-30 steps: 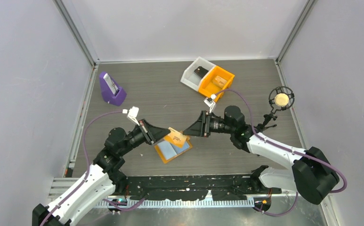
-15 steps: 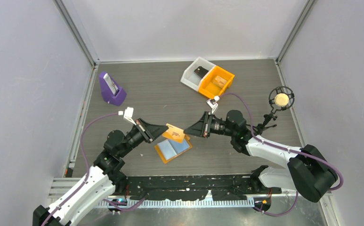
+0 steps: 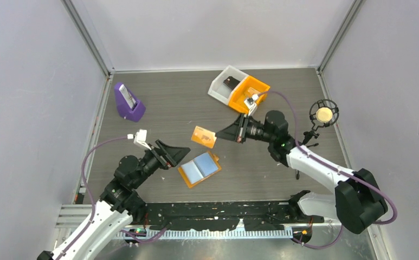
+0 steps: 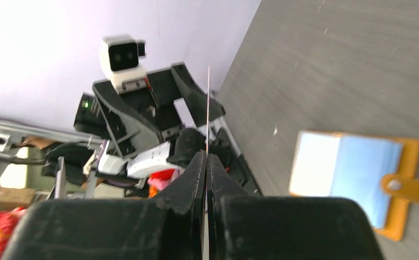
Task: Take the credit cards out of the card holder
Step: Place the credit card in the storage box.
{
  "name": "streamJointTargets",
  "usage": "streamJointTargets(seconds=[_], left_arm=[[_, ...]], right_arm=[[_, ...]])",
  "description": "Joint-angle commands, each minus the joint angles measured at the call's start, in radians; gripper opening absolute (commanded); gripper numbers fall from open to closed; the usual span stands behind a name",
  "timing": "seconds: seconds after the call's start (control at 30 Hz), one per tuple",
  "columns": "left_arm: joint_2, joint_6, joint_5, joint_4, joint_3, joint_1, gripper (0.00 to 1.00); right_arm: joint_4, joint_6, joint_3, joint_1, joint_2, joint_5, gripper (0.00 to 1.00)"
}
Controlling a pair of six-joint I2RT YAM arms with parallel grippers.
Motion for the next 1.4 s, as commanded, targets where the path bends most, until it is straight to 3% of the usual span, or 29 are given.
streamJointTargets(seconds=[0.0,0.27,0.53,0.83,1.37], left_arm=[[-0.066,0.119,-0.104,-0.216,0.079,0.001,0.99],[-0.063,0.373,-0.154,-0.517,0.286,0.002,1.0],[-0.003,0.594,-0.171,-0.726,0.412,0.002,1.0],[-0.048,0.631,-0.176,-0.728,0.383,0.001,1.0],[-0.085,0.634,-0.229,-0.747,0.38,0.001,1.0]], right_arm=[[-0.236,-0.203,0.201,-0.09,0.002,-0.029,0.05],[-0.832,-0.583,0.629,-0.261,0.216,0.112,0.05],[-1.104,-0.718,1.016,-0.363,0.486,0.372,0.05],[-1.273,-0.773,1.361,-0.405,0.774,0.538,0.05],[-1.241,-0.711,1.52,-0.45,1.002,0.564,0.05]])
